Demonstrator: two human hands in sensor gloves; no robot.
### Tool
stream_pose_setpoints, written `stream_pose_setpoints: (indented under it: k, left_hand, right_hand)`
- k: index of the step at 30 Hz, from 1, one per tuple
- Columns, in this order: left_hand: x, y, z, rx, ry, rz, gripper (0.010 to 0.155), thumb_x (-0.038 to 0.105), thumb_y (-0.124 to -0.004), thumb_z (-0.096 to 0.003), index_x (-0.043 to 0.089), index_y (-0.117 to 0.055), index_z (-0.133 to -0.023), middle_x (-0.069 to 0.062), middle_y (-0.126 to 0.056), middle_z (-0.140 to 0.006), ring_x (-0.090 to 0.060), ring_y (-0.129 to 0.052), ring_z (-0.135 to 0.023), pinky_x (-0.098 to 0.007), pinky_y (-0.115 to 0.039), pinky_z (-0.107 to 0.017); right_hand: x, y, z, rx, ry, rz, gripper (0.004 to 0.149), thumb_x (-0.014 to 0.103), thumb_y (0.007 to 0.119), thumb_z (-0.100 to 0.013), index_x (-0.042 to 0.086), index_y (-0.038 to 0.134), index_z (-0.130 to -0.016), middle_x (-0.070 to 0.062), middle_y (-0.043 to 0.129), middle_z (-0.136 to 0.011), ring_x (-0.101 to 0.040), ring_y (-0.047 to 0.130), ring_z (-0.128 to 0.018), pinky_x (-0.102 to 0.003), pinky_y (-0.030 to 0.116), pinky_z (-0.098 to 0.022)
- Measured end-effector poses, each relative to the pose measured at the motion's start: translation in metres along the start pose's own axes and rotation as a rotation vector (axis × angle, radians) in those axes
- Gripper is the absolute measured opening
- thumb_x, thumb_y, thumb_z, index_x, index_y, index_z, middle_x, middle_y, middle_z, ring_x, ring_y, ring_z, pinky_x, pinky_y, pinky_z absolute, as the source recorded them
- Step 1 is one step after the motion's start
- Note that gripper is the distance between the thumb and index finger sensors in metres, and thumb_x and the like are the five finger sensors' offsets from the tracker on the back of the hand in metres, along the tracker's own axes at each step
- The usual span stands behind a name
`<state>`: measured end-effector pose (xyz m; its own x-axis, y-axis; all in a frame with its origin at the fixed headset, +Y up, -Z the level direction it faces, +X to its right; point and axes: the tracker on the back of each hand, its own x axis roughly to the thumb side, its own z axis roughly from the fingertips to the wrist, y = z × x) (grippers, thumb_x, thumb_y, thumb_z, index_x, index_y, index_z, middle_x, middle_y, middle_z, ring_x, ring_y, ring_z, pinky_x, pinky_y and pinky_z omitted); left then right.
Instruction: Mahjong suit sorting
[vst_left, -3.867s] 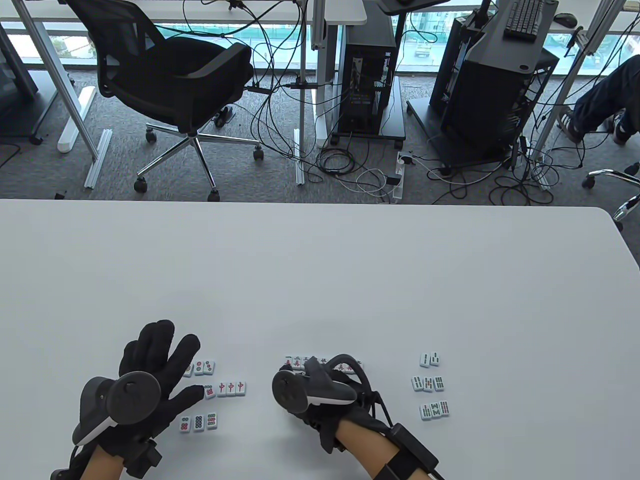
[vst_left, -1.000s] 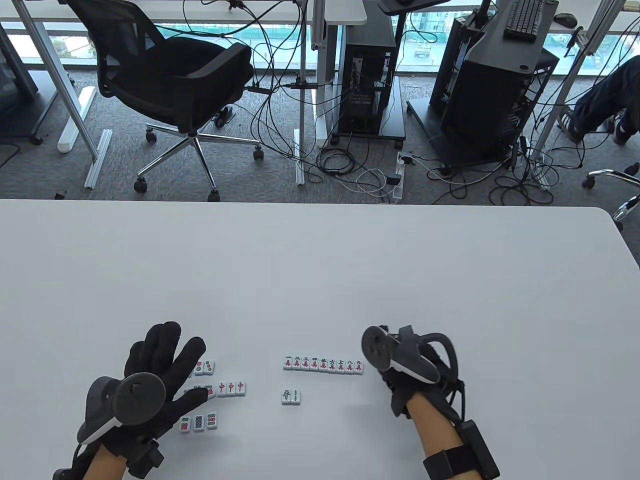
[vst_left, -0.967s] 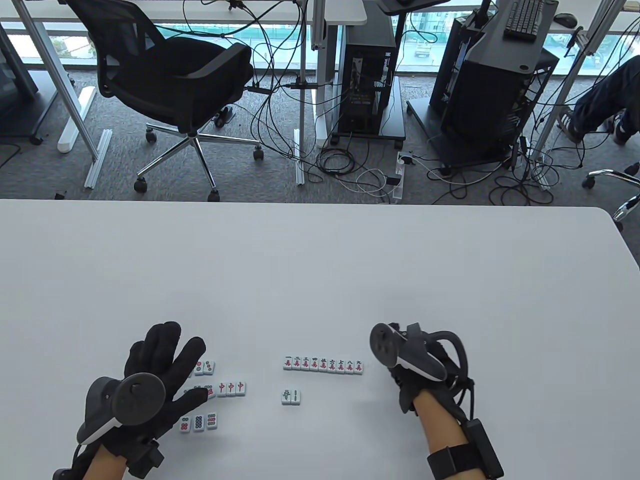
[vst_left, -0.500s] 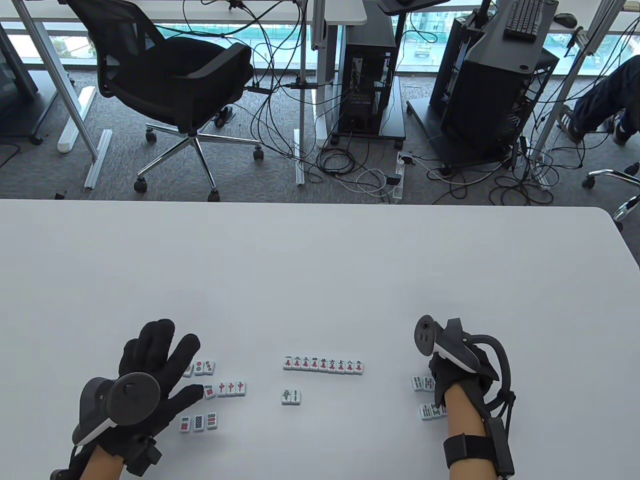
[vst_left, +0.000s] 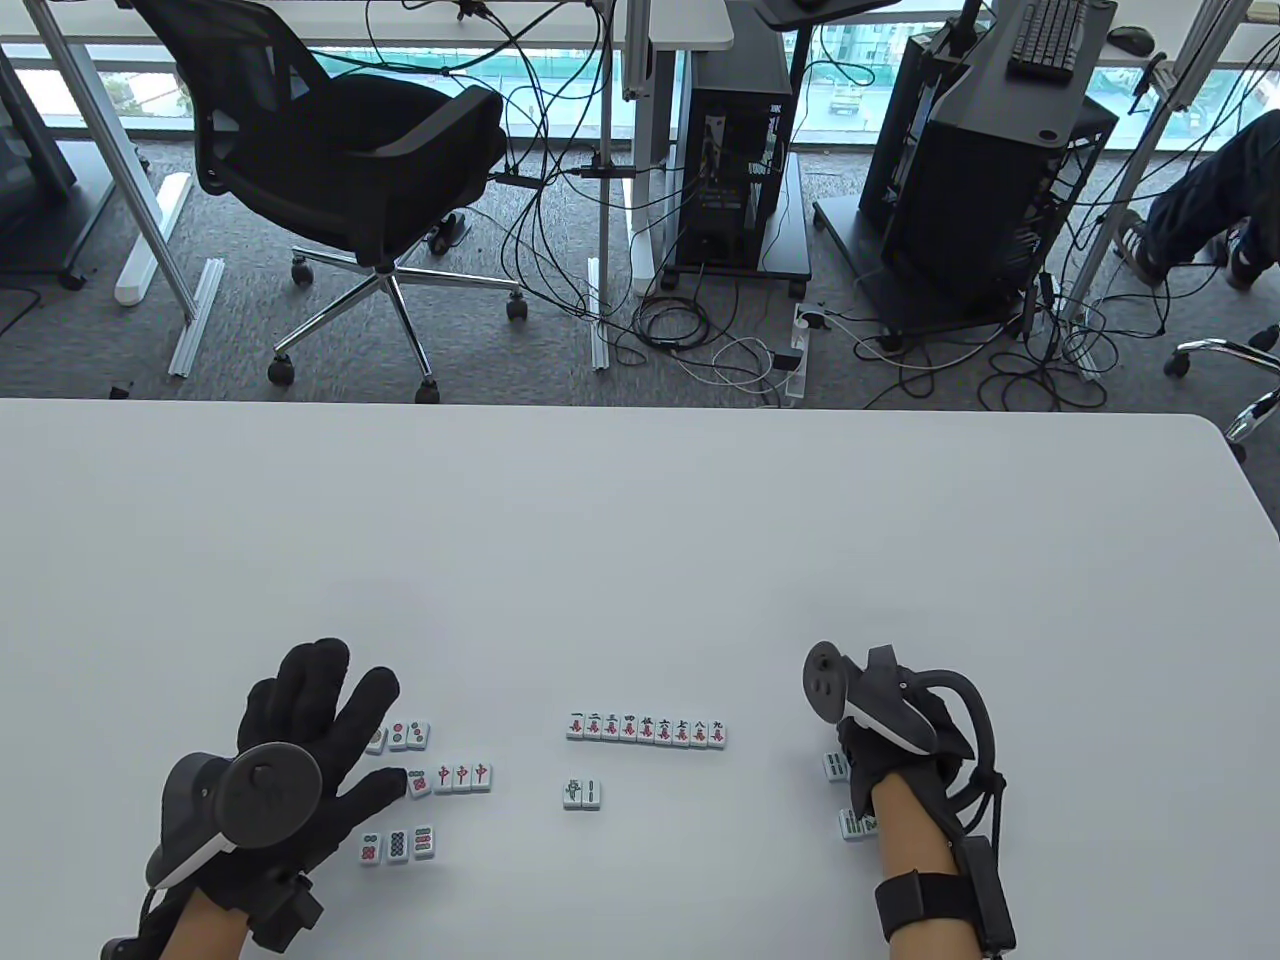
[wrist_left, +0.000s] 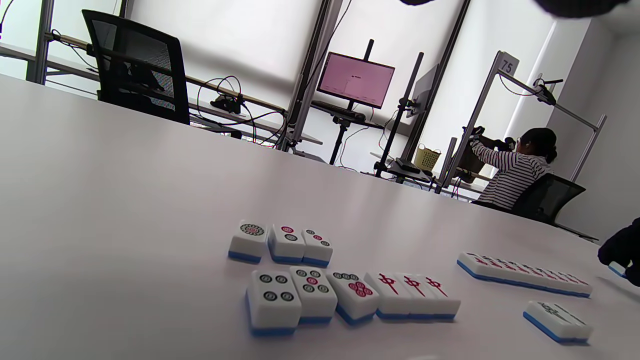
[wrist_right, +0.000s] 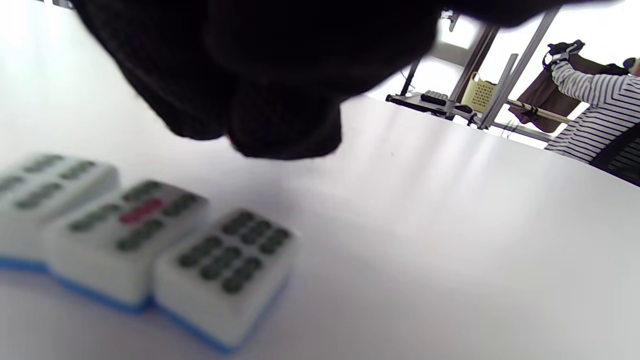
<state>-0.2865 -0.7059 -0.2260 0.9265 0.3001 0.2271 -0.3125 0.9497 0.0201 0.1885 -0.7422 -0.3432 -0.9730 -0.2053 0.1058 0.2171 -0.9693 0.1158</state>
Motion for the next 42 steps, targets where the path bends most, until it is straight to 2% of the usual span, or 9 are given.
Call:
stream_pose_setpoints:
  k: [4,7,14,19,26,31,34,37,42]
  left_hand:
    - [0.001,-0.002,-0.001,0.001,-0.006,-0.009,0.082,0.074,-0.060,-0.0383,0.043,-0.031,-0.109,0.011,0.002,-0.115,-0.023,-0.004,-0.114,-0.058,-0.016,-0.081]
    - [0.001,-0.002,-0.001,-0.003,-0.006,-0.013,0.082,0.074,-0.060,-0.0383,0.043,-0.031,-0.109,0.011,0.002,-0.115,-0.023,-0.004,-0.114,-0.058,-0.016,-0.081]
    - [0.002,-0.003,-0.001,-0.011,-0.012,-0.015,0.082,0.074,-0.060,-0.0382,0.043,-0.032,-0.109,0.010,0.002,-0.115,-0.023,-0.004,-0.114,-0.058,-0.017,-0.081]
    - [0.002,-0.004,-0.001,-0.015,-0.012,-0.008,0.082,0.074,-0.060,-0.0382,0.043,-0.032,-0.109,0.010,0.002,-0.115,-0.023,-0.005,-0.114,-0.058,-0.017,-0.081]
    - [0.002,-0.004,-0.001,-0.014,-0.013,-0.003,0.082,0.074,-0.060,-0.0383,0.043,-0.032,-0.109,0.010,0.002,-0.115,-0.023,-0.005,-0.114,-0.058,-0.017,-0.081]
    - [0.001,-0.001,0.000,-0.007,-0.004,0.010,0.082,0.074,-0.060,-0.0382,0.043,-0.032,-0.109,0.011,0.002,-0.115,-0.023,-0.004,-0.114,-0.058,-0.017,-0.081]
    - [0.000,0.000,0.000,-0.003,-0.003,0.015,0.082,0.074,-0.060,-0.0384,0.043,-0.032,-0.109,0.011,0.002,-0.115,-0.023,-0.004,-0.114,-0.058,-0.016,-0.081]
    - [0.000,0.000,0.000,-0.002,-0.004,0.015,0.082,0.074,-0.060,-0.0383,0.043,-0.032,-0.109,0.011,0.002,-0.115,-0.023,-0.004,-0.114,-0.058,-0.016,-0.081]
    - [0.000,0.000,0.000,0.004,-0.009,0.019,0.082,0.074,-0.060,-0.0383,0.043,-0.032,-0.109,0.011,0.002,-0.115,-0.023,-0.004,-0.114,-0.058,-0.016,-0.081]
  right_hand:
    - [0.045,-0.021,0.019,-0.126,-0.161,-0.068,0.058,0.037,0.088,-0.041,0.002,0.079,-0.086,-0.003,0.098,-0.044,-0.010,0.089,-0.013,-0.028,0.082,-0.009]
    - [0.084,-0.029,0.035,-0.161,-0.279,-0.114,0.058,0.038,0.088,-0.041,0.002,0.080,-0.086,-0.003,0.098,-0.044,-0.010,0.089,-0.013,-0.028,0.082,-0.009]
    - [0.166,-0.023,0.057,-0.074,-0.530,-0.106,0.058,0.038,0.088,-0.041,0.002,0.080,-0.086,-0.003,0.098,-0.044,-0.010,0.089,-0.013,-0.028,0.082,-0.009]
    - [0.186,-0.015,0.054,-0.041,-0.550,-0.059,0.058,0.038,0.088,-0.041,0.002,0.079,-0.086,-0.003,0.098,-0.045,-0.010,0.089,-0.014,-0.028,0.082,-0.009]
    - [0.184,-0.011,0.051,-0.035,-0.557,-0.088,0.059,0.039,0.086,-0.042,0.004,0.077,-0.089,-0.004,0.098,-0.047,-0.011,0.090,-0.015,-0.029,0.083,-0.011]
    - [0.163,-0.028,0.057,-0.070,-0.534,-0.179,0.062,0.041,0.083,-0.043,0.006,0.074,-0.093,-0.005,0.097,-0.051,-0.013,0.091,-0.018,-0.030,0.083,-0.013]
    - [0.133,-0.042,0.056,-0.114,-0.457,-0.196,0.061,0.040,0.083,-0.043,0.006,0.074,-0.093,-0.005,0.097,-0.051,-0.013,0.091,-0.018,-0.030,0.083,-0.013]
    - [0.095,-0.048,0.051,-0.104,-0.338,-0.175,0.059,0.038,0.084,-0.044,0.007,0.075,-0.093,-0.005,0.097,-0.049,-0.012,0.090,-0.017,-0.029,0.082,-0.012]
    - [0.035,-0.033,0.048,-0.046,-0.164,-0.080,0.056,0.035,0.084,-0.044,0.008,0.076,-0.092,-0.004,0.098,-0.047,-0.011,0.089,-0.015,-0.028,0.082,-0.010]
